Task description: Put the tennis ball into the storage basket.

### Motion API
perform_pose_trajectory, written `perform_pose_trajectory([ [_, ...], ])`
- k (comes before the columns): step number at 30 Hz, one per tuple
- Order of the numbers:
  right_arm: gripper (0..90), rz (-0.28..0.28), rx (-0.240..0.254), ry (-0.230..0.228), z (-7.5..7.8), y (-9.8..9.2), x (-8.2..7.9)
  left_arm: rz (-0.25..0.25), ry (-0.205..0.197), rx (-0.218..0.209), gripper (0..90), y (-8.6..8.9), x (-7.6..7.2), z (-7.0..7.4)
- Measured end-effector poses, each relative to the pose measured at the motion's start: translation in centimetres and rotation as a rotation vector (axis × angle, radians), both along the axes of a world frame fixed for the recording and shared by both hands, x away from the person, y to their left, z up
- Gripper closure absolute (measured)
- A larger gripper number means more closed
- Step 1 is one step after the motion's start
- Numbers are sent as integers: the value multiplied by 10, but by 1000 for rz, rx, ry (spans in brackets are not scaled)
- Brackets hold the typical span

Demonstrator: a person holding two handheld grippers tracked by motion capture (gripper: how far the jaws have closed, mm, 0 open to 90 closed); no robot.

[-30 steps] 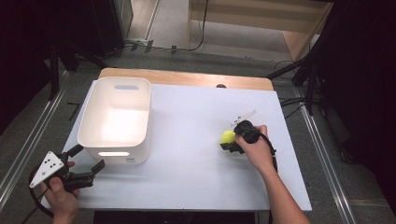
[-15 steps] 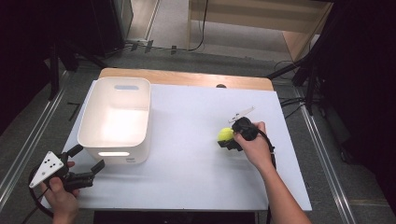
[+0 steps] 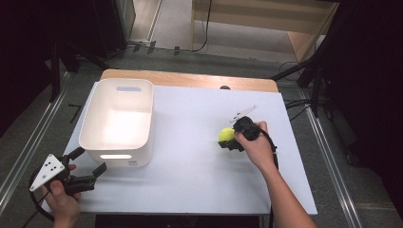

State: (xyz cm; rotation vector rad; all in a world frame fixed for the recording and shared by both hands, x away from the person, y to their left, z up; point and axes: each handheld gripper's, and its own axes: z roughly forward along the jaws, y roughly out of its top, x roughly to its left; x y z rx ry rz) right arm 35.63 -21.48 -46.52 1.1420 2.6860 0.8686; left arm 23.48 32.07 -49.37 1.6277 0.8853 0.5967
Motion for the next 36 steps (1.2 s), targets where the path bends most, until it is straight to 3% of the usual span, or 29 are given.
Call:
perform_pose_trajectory([
  [36, 238, 73, 21, -27, 29, 30, 15, -4, 1, 0, 2, 0, 0, 0],
])
